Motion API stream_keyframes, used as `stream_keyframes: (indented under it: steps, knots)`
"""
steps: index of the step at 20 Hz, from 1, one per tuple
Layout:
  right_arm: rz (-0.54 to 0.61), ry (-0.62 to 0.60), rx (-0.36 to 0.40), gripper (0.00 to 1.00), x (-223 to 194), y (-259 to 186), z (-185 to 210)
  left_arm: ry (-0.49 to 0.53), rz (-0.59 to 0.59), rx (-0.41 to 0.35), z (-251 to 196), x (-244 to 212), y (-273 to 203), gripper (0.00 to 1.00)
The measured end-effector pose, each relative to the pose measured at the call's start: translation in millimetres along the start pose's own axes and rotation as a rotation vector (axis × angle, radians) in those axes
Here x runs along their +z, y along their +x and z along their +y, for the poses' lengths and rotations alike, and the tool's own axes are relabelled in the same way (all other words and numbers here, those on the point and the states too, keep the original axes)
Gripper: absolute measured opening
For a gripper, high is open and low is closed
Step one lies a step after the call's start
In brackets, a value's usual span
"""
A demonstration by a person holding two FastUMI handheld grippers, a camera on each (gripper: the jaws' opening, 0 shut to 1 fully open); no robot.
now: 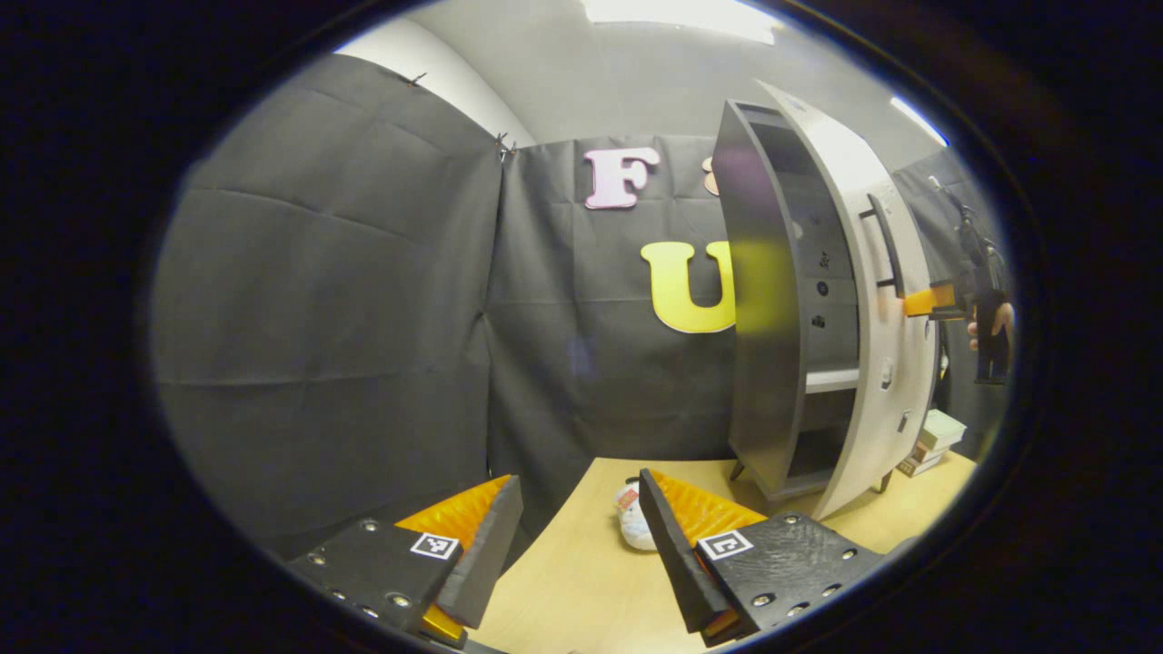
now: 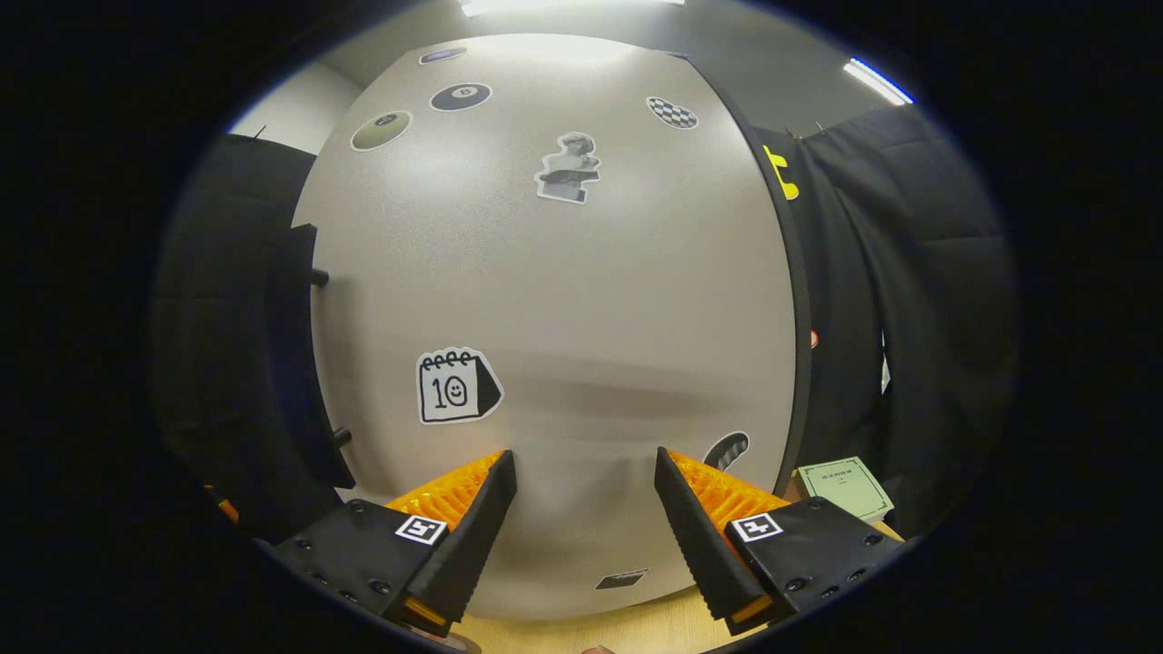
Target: Open the cabinet door with the right hand, grasp the bottle in the cabinet with the left hand and place it on the coaster, then close the cabinet door with the right hand.
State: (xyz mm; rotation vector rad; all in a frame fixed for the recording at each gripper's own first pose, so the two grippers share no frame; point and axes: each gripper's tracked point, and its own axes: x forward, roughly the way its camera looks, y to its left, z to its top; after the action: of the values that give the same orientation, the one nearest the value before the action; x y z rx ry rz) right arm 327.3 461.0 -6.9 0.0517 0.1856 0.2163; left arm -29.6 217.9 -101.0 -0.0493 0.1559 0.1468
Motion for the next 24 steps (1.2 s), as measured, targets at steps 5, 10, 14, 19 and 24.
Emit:
stream_keyframes:
  steps: [5, 10, 14, 19, 24]
  knots:
    - [-0.011, -0.016, -0.034, 0.98, 0, -5, 1, -0.029, 0.027, -0.028, -10, -4, -3, 0.79]
    - [-0.025, -0.023, 0.02, 0.98, 5, -23, 2, -0.007, 0.005, -0.04, -37, 20, -14, 0.8]
    - [-0.036, -0.043, 0.051, 0.98, 9, -72, -32, 0.011, -0.023, -0.067, -82, 50, -18, 0.78]
    - [-0.064, -0.041, 0.039, 0.98, 21, -136, -105, 0.013, -0.066, -0.123, -164, 88, -27, 0.78]
    - [-0.093, -0.07, 0.003, 0.98, 25, -184, -183, 0.004, -0.081, -0.166, -237, 110, -42, 0.78]
